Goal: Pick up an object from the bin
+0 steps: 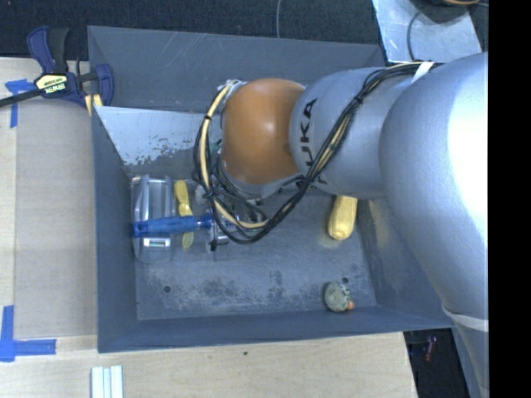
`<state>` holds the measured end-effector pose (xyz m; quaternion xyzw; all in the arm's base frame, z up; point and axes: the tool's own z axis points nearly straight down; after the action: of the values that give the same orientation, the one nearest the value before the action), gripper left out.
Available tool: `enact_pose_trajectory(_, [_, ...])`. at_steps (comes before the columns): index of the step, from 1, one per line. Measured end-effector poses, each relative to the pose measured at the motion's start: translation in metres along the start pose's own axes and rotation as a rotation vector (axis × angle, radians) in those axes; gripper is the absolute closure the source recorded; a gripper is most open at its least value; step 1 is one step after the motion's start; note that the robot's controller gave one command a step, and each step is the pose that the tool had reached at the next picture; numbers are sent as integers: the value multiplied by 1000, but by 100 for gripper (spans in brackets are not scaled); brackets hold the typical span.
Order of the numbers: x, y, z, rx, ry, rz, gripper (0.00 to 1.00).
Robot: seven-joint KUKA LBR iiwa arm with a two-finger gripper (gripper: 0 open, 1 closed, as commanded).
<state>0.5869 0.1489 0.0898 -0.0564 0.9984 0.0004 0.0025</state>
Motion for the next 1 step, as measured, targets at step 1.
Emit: enact_pose_trajectory(1, [-7, -39, 20, -1, -1, 50, 0])
